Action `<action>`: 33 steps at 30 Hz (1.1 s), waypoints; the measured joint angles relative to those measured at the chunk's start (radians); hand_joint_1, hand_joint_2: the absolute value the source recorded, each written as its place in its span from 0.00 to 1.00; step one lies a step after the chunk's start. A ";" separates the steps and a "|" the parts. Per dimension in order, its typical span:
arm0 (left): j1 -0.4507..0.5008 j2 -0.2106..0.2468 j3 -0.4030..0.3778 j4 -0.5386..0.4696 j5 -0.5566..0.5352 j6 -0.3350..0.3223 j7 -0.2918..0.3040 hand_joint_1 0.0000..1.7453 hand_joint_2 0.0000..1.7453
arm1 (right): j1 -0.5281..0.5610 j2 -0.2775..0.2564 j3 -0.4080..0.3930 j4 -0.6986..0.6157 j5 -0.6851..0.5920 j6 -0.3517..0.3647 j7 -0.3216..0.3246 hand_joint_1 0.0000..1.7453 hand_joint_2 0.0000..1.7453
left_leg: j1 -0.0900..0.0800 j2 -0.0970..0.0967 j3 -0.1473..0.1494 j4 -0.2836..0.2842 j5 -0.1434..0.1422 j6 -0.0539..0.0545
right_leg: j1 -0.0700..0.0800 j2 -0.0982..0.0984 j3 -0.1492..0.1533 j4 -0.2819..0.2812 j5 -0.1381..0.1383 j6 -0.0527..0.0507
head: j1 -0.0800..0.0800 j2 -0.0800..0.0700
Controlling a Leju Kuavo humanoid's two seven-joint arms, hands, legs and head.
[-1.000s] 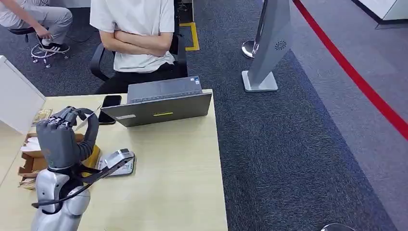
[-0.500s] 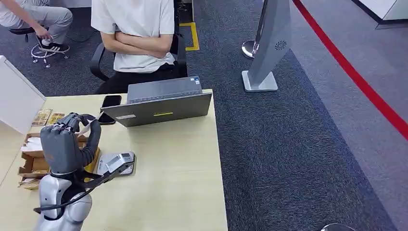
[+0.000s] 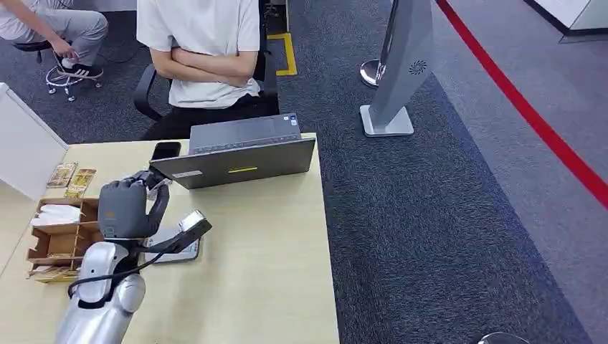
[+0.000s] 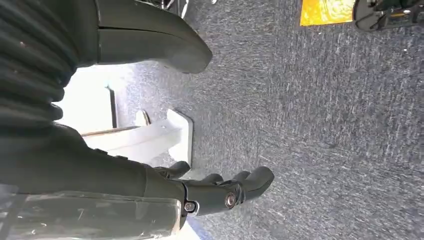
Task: Pass the card to the sensor for recognition and then transmit it.
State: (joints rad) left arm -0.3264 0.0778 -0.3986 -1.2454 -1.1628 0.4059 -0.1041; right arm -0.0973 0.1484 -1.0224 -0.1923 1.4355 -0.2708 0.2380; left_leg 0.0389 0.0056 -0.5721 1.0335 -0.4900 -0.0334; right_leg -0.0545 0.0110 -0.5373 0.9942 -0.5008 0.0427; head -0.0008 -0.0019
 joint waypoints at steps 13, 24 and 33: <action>-0.014 -0.011 0.000 0.082 -0.004 -0.006 0.006 1.00 1.00 | 0.000 -0.001 -0.001 0.000 0.000 0.000 0.000 0.00 1.00 | 0.000 0.000 0.000 0.000 0.000 0.000 | 0.000 0.000 0.000 0.000 0.000 0.000 | 0.000 0.000; -0.033 -0.020 0.000 0.110 -0.037 -0.146 0.089 1.00 1.00 | 0.000 -0.002 -0.004 0.000 -0.013 0.000 0.005 0.00 1.00 | 0.000 0.000 0.000 0.000 0.000 0.000 | 0.000 0.000 0.000 0.000 0.000 0.000 | 0.000 0.000; -0.072 -0.030 -0.010 0.152 -0.042 -0.194 0.105 1.00 1.00 | 0.001 -0.007 -0.009 0.000 -0.014 0.000 0.012 0.00 1.00 | 0.000 0.000 0.000 0.000 0.000 0.000 | 0.000 0.000 0.000 0.000 0.000 0.000 | 0.000 0.000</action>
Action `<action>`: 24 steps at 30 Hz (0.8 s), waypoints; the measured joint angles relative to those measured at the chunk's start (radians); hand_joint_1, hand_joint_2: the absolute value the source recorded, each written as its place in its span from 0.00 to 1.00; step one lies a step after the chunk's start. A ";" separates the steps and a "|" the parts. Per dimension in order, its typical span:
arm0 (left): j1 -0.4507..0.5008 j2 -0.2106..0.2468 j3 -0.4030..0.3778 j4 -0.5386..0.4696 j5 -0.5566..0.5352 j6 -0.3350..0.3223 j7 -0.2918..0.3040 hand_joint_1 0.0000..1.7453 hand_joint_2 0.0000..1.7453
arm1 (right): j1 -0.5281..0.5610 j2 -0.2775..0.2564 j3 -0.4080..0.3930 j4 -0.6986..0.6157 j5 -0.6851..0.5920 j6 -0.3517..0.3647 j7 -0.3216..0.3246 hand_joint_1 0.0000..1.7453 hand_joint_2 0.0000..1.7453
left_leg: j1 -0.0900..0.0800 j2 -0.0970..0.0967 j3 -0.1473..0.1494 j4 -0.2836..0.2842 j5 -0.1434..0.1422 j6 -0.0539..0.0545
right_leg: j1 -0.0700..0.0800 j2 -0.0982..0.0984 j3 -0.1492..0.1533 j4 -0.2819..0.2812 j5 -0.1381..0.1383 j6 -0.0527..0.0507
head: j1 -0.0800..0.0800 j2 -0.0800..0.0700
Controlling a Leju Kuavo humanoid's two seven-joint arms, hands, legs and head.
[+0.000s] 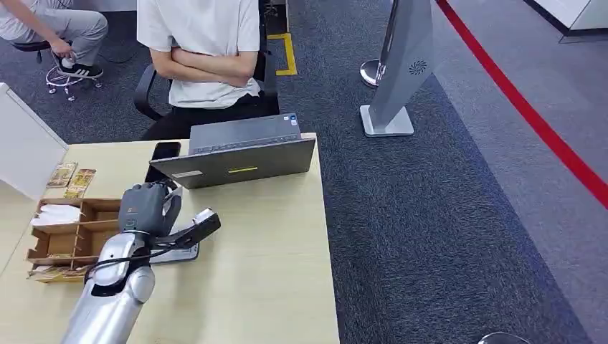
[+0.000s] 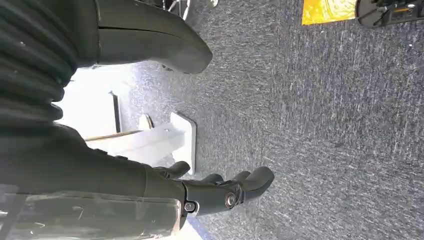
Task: Pass the card to the sensor for recognition and then transmit it.
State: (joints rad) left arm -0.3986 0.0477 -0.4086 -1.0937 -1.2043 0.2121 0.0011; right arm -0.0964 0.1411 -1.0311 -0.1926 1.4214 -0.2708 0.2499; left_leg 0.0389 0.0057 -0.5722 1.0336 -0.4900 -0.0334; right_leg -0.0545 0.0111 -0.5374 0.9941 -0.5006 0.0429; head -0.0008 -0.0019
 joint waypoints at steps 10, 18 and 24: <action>0.049 0.079 -0.059 -0.037 -0.014 -0.110 0.018 1.00 1.00 | 0.006 0.000 -0.023 0.000 -0.032 -0.003 0.005 0.00 1.00 | 0.000 0.000 0.000 0.000 0.000 0.000 | 0.000 0.000 0.000 0.000 0.000 0.000 | 0.000 0.000; 0.086 0.147 -0.093 -0.069 -0.018 -0.131 0.014 1.00 1.00 | 0.008 0.000 -0.032 0.000 -0.040 -0.007 0.005 0.00 1.00 | 0.000 0.000 0.000 0.000 0.000 0.000 | 0.000 0.000 0.000 0.000 0.000 0.000 | 0.000 0.000; 0.146 0.188 -0.096 -0.113 -0.010 -0.120 0.015 1.00 1.00 | 0.009 0.000 -0.038 0.000 -0.042 -0.012 0.005 0.00 1.00 | 0.000 0.000 0.000 0.000 0.000 0.000 | 0.000 0.000 0.000 0.000 0.000 0.000 | 0.000 0.000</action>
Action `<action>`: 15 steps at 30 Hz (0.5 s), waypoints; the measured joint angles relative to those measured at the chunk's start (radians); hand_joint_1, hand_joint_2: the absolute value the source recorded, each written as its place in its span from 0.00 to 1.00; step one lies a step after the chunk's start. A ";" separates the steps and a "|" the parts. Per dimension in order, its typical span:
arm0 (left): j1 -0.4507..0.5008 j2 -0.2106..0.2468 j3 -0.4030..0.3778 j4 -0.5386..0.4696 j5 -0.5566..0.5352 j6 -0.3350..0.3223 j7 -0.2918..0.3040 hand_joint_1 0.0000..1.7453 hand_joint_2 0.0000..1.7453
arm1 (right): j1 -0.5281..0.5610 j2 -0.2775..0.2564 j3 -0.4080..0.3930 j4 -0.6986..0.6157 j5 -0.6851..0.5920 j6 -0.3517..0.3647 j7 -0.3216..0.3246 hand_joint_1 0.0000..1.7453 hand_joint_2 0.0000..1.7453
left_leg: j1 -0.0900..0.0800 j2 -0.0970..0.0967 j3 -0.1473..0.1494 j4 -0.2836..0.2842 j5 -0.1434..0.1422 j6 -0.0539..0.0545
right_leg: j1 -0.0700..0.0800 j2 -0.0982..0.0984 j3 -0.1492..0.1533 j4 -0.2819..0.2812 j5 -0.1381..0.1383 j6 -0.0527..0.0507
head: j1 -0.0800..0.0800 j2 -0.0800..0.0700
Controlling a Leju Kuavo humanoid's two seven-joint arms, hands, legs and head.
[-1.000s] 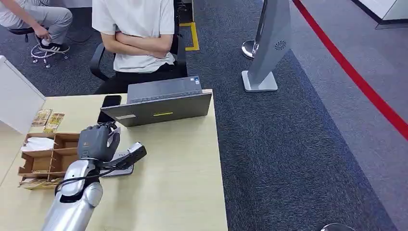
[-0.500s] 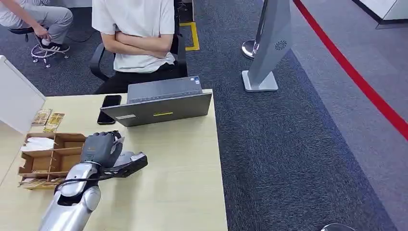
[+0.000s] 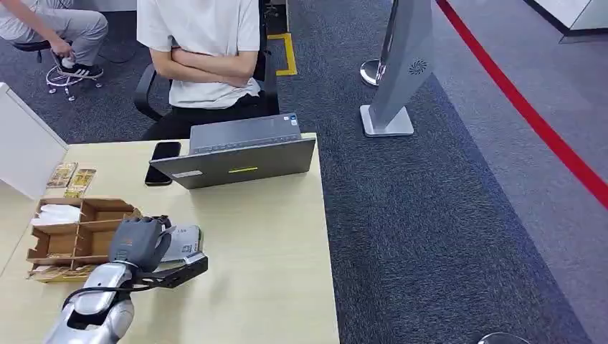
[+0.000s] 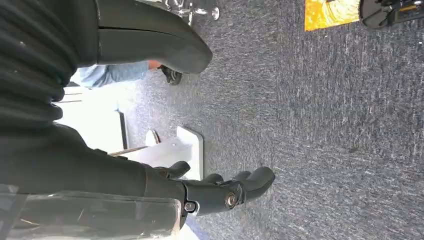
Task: Pass the card to the sensor for recognition and then transmit it.
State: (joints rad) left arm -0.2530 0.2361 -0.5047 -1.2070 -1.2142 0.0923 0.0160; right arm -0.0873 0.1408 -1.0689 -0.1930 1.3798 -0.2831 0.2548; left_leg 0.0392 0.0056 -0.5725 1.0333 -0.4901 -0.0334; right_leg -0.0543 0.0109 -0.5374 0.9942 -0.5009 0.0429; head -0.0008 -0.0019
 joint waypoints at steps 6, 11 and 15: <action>0.016 0.018 0.000 -0.011 0.002 0.000 0.002 1.00 1.00 | 0.000 -0.001 -0.004 0.000 0.000 0.000 0.000 0.00 1.00 | 0.000 0.000 0.000 0.000 0.000 0.000 | 0.000 0.000 0.000 0.000 0.000 0.000 | 0.000 0.000; 0.017 0.021 0.000 -0.009 0.009 -0.008 0.003 1.00 1.00 | 0.000 -0.001 -0.004 0.000 0.003 0.000 -0.002 0.00 1.00 | 0.000 0.000 0.000 0.000 0.000 0.000 | 0.000 0.000 0.000 0.000 0.000 0.000 | 0.000 0.000; -0.006 0.018 0.000 0.014 0.025 -0.029 -0.013 1.00 1.00 | -0.001 -0.002 -0.004 -0.001 0.003 0.000 -0.003 0.00 1.00 | 0.000 0.000 0.000 0.000 0.000 0.000 | 0.000 0.000 0.000 0.000 0.000 0.000 | 0.000 0.000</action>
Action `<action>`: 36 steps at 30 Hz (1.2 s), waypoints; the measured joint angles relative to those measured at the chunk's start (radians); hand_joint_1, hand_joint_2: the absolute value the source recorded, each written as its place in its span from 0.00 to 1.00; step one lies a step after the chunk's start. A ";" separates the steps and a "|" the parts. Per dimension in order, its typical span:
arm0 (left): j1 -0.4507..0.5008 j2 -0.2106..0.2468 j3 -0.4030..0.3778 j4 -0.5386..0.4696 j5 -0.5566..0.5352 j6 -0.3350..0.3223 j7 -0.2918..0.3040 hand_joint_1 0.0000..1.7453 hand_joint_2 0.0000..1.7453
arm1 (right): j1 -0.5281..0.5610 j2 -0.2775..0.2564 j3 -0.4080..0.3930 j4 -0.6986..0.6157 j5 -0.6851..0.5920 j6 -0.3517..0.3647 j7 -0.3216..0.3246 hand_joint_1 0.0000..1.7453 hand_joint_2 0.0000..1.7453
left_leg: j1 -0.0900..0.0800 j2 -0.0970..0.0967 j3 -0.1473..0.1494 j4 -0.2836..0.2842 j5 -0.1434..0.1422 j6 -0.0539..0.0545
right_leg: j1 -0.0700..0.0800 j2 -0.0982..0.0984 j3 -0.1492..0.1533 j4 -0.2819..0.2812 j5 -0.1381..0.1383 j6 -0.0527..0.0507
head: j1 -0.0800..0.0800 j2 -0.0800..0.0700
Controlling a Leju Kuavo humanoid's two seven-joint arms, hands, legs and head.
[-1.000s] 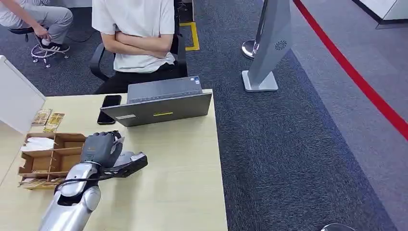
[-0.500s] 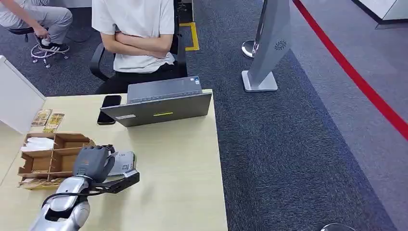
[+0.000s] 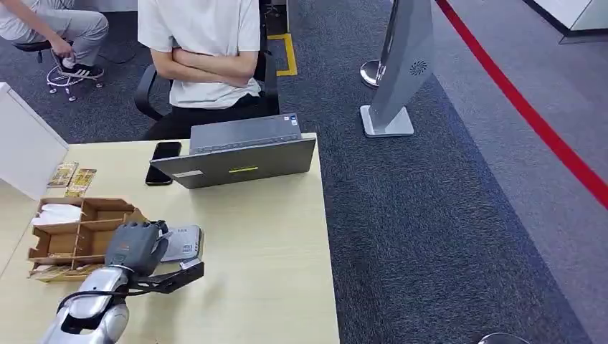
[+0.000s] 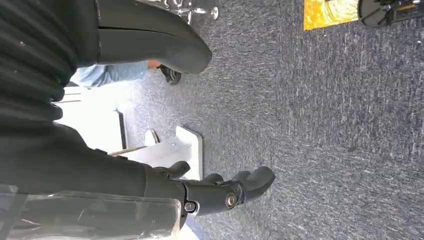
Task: Pass the card to the sensor for recognition and then transmit it.
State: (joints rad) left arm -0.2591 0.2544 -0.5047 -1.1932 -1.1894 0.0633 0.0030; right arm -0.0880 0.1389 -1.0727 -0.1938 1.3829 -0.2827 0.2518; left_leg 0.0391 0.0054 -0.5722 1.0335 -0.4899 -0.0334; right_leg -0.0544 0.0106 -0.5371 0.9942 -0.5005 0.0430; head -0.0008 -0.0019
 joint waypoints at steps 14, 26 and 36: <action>-0.063 -0.096 0.000 -0.057 -0.019 0.356 -0.090 1.00 1.00 | 0.000 -0.001 0.007 0.000 0.026 0.009 -0.003 0.00 1.00 | 0.000 0.000 0.000 0.001 0.000 0.001 | 0.000 0.000 0.000 0.000 0.001 0.000 | 0.000 0.000; -0.082 -0.142 0.000 -0.222 -0.039 0.467 -0.111 1.00 1.00 | -0.004 -0.001 0.026 0.000 0.040 0.010 -0.003 0.00 1.00 | 0.000 0.000 0.000 0.000 0.001 0.000 | 0.000 0.000 0.000 0.000 0.001 0.000 | 0.000 0.000; -0.085 -0.156 0.000 -0.239 -0.036 0.538 -0.129 1.00 1.00 | -0.004 -0.001 0.030 0.000 0.053 0.013 -0.006 0.00 1.00 | 0.000 0.000 0.000 0.000 0.001 0.000 | 0.000 0.000 0.000 0.000 0.001 0.000 | 0.000 0.000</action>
State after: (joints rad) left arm -0.3442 0.0984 -0.5043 -1.4325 -1.2253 0.6017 -0.1259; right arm -0.0924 0.1381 -1.0426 -0.1938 1.4363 -0.2693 0.2453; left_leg 0.0390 0.0055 -0.5723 1.0339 -0.4894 -0.0329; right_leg -0.0544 0.0107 -0.5369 0.9942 -0.4999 0.0433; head -0.0011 -0.0019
